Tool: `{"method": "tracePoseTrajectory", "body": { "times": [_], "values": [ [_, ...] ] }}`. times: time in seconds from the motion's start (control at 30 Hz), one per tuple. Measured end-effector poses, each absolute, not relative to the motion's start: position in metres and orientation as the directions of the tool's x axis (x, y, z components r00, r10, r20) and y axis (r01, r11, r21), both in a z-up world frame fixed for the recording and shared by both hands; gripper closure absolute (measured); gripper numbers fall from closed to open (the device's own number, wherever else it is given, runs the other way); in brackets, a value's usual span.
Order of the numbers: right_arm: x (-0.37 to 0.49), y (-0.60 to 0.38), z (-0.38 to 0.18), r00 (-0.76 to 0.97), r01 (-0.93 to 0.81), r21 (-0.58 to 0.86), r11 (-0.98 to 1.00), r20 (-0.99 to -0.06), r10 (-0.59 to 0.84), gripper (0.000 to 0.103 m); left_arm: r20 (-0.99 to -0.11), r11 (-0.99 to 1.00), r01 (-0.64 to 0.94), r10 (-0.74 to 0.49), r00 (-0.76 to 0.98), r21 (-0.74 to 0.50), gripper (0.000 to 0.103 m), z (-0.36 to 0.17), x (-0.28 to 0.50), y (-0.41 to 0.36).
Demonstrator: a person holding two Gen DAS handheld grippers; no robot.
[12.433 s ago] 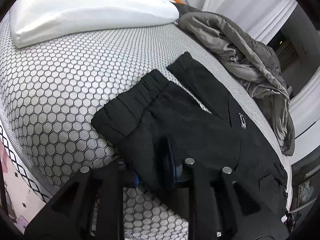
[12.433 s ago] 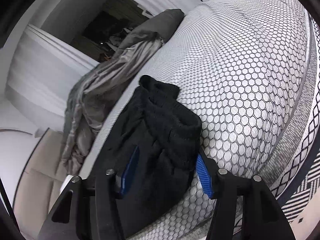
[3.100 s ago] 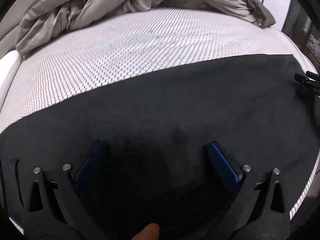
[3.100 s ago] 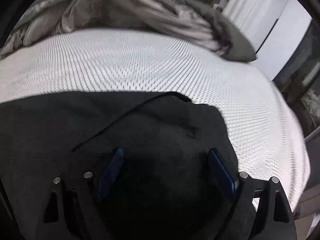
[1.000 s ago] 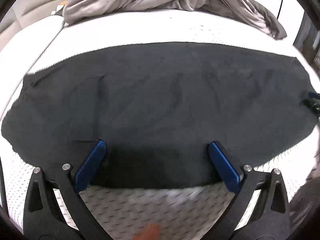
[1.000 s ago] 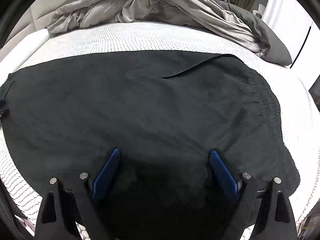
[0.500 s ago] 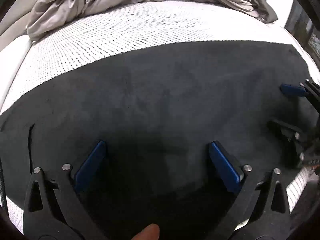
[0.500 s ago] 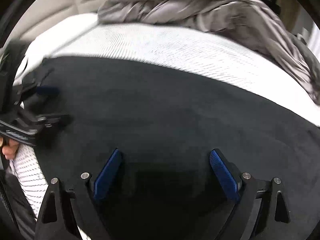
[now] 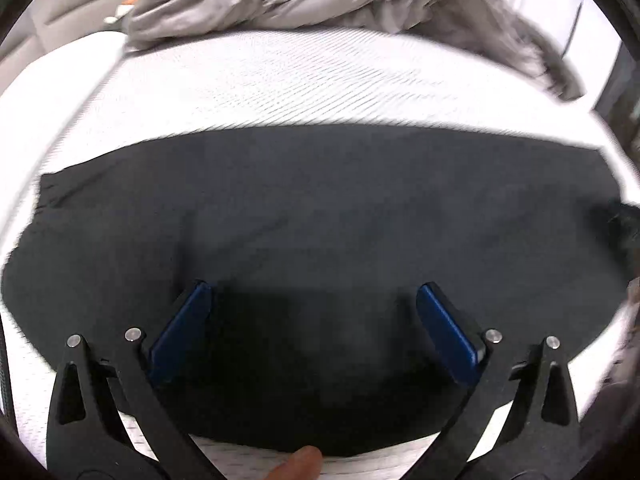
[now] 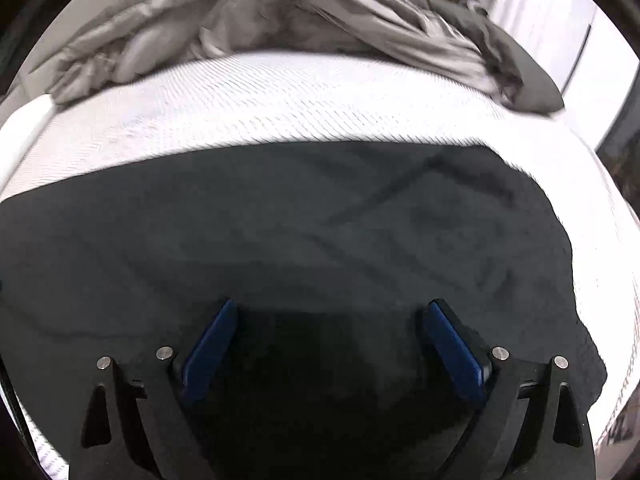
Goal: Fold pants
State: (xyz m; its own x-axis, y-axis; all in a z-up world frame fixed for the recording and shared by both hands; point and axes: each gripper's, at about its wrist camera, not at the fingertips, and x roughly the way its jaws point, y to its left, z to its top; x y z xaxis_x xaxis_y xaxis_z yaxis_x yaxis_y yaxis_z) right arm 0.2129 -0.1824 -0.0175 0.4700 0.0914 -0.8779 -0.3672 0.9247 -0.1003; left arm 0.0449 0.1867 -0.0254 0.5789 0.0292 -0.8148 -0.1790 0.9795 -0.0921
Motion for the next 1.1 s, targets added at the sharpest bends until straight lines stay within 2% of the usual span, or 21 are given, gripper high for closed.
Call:
{"method": "tracePoseTrajectory", "body": {
  "times": [0.03, 0.13, 0.23, 0.3, 0.43, 0.53, 0.6, 0.67, 0.73, 0.87, 0.97, 1.03, 1.1],
  "values": [
    [0.211, -0.169, -0.016, 0.462, -0.406, -0.085, 0.910, -0.878, 0.124, 0.006, -0.806, 0.981, -0.163, 0.007, 0.592, -0.110, 0.001, -0.020, 0.055, 0.181],
    [0.198, -0.112, -0.025, 0.399, -0.513, -0.056, 0.857, -0.899, 0.180, 0.006, -0.800, 0.989, -0.135, 0.033, 0.599, -0.060, 0.001, -0.014, 0.091, 0.152],
    [0.194, -0.067, -0.041, 0.355, -0.583, -0.052, 0.810, -0.914, 0.197, 0.006, -0.857, 0.990, -0.128, 0.022, 0.515, -0.052, 0.001, -0.039, 0.130, 0.124],
    [0.190, -0.051, -0.048, 0.362, -0.611, -0.096, 0.786, -0.917, 0.170, 0.006, -0.873, 0.988, -0.152, 0.088, 0.480, 0.016, 0.000, -0.050, 0.144, 0.119],
    [0.197, -0.073, -0.051, 0.400, -0.577, -0.145, 0.804, -0.908, 0.123, 0.006, -0.860, 0.982, -0.177, 0.141, 0.491, 0.060, 0.000, -0.046, 0.133, 0.137],
    [0.213, -0.113, -0.051, 0.430, -0.478, -0.181, 0.859, -0.901, 0.050, 0.006, -0.853, 0.976, -0.215, 0.150, 0.501, 0.045, 0.000, -0.045, 0.108, 0.170],
    [0.221, -0.142, -0.052, 0.441, -0.420, -0.200, 0.885, -0.897, 0.007, 0.006, -0.848, 0.958, -0.277, 0.201, 0.490, 0.067, 0.000, -0.042, 0.093, 0.196],
    [0.228, -0.159, -0.050, 0.441, -0.376, -0.198, 0.905, -0.898, -0.013, 0.006, -0.850, 0.949, -0.316, 0.166, 0.499, 0.000, 0.000, -0.040, 0.080, 0.211],
    [0.224, -0.164, -0.045, 0.439, -0.364, -0.179, 0.914, -0.898, -0.001, 0.006, -0.846, 0.944, -0.330, 0.162, 0.507, -0.017, 0.001, -0.032, 0.079, 0.209],
    [0.212, -0.138, -0.033, 0.456, -0.445, -0.151, 0.883, -0.887, 0.078, 0.006, -0.805, 0.955, -0.290, 0.131, 0.578, -0.053, 0.001, -0.013, 0.109, 0.197],
    [0.199, -0.109, -0.036, 0.437, -0.525, -0.141, 0.839, -0.891, 0.124, 0.006, -0.816, 0.964, -0.262, 0.124, 0.565, -0.035, 0.001, -0.017, 0.150, 0.181],
    [0.192, -0.095, -0.044, 0.423, -0.570, -0.154, 0.807, -0.897, 0.127, 0.006, -0.844, 0.968, -0.252, 0.153, 0.514, 0.022, 0.006, -0.029, 0.192, 0.180],
    [0.190, -0.090, -0.049, 0.431, -0.583, -0.178, 0.793, -0.895, 0.116, 0.006, -0.856, 0.958, -0.263, 0.225, 0.465, 0.109, 0.007, -0.047, 0.207, 0.178]
  ]
}}
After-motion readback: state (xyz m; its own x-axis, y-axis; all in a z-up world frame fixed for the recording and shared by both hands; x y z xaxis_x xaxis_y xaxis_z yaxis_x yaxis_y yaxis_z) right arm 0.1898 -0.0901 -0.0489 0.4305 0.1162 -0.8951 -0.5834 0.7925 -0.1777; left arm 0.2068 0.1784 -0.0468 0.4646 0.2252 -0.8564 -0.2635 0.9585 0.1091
